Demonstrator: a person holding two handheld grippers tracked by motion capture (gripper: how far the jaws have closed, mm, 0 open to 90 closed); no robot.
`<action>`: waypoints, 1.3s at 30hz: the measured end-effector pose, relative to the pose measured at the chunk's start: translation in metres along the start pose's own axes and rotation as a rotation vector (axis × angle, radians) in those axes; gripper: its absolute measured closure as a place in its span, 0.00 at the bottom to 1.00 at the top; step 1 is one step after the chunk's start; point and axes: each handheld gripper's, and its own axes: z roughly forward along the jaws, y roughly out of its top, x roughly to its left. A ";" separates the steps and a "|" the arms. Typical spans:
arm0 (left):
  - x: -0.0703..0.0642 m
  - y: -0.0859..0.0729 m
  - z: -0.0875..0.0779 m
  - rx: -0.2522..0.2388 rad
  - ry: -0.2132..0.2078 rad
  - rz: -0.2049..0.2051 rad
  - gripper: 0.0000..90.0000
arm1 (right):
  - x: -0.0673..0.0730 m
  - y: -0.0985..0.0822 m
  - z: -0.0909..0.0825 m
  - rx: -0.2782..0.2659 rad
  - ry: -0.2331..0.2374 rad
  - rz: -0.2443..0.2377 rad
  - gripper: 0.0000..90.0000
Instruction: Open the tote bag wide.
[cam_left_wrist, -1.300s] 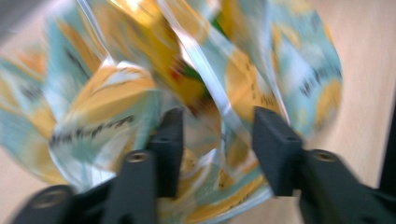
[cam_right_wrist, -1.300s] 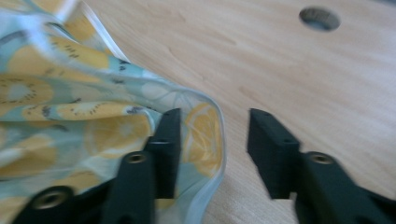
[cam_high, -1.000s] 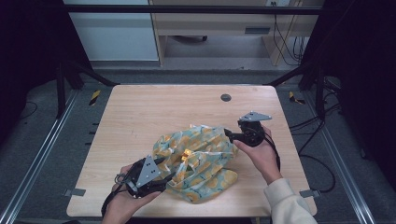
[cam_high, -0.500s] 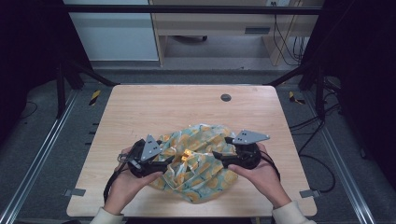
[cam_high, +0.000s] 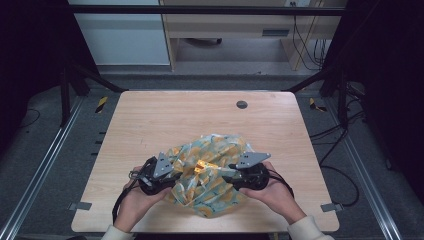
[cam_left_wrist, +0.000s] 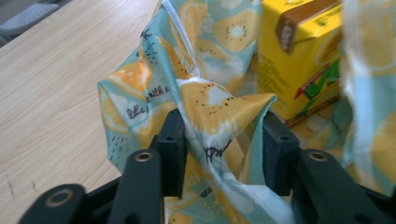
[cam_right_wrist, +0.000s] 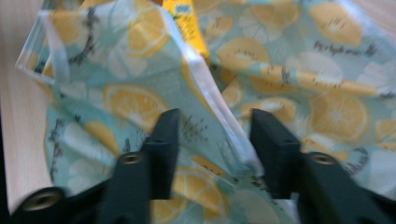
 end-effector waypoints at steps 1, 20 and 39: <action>-0.002 0.000 -0.002 0.001 -0.001 0.009 0.69 | 0.001 -0.003 -0.001 0.008 0.003 -0.001 0.70; -0.009 -0.033 0.019 0.196 -0.055 0.036 0.95 | 0.007 -0.066 -0.016 0.162 0.042 0.040 1.00; -0.027 -0.034 0.013 0.203 -0.120 0.052 0.86 | 0.009 -0.084 -0.034 0.170 0.019 0.090 0.97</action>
